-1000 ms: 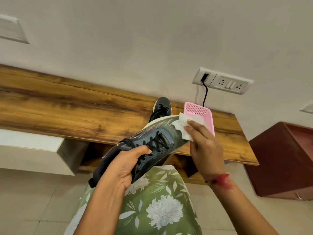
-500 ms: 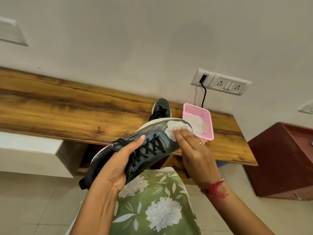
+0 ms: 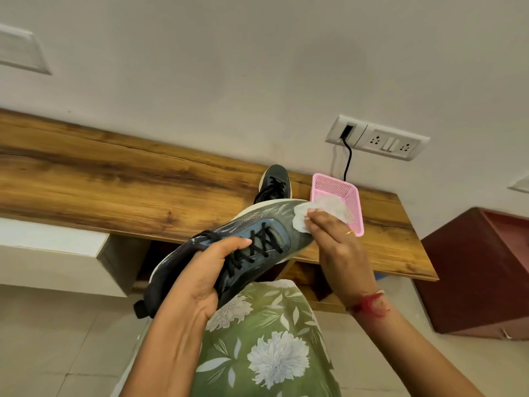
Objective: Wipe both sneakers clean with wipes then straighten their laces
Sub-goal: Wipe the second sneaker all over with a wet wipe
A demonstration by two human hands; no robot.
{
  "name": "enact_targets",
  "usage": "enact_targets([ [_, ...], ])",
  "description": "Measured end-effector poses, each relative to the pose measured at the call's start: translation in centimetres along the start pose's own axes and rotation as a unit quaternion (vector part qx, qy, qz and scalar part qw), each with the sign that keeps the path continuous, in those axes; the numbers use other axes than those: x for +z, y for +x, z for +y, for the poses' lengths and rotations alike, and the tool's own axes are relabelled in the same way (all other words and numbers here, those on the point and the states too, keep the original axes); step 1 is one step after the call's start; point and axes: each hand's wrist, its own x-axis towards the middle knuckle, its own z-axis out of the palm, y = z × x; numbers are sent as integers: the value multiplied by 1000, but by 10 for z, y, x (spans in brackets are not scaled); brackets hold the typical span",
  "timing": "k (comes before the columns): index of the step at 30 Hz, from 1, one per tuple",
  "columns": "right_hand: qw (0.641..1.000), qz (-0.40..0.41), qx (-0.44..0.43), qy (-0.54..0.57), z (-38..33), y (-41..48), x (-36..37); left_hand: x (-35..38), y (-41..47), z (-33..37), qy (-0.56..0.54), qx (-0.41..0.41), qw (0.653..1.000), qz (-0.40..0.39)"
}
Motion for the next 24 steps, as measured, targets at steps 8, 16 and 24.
enact_targets([
  [8,999,-30,-10,-21,-7,-6,-2,0,3,-2,-10,-14,1000,-9],
  [16,998,-54,-13,39,-19,-15,-7,-8,6,-3,9,1,1000,22],
  [24,998,-40,3,49,-33,-23,6,-5,4,-7,59,64,994,60],
])
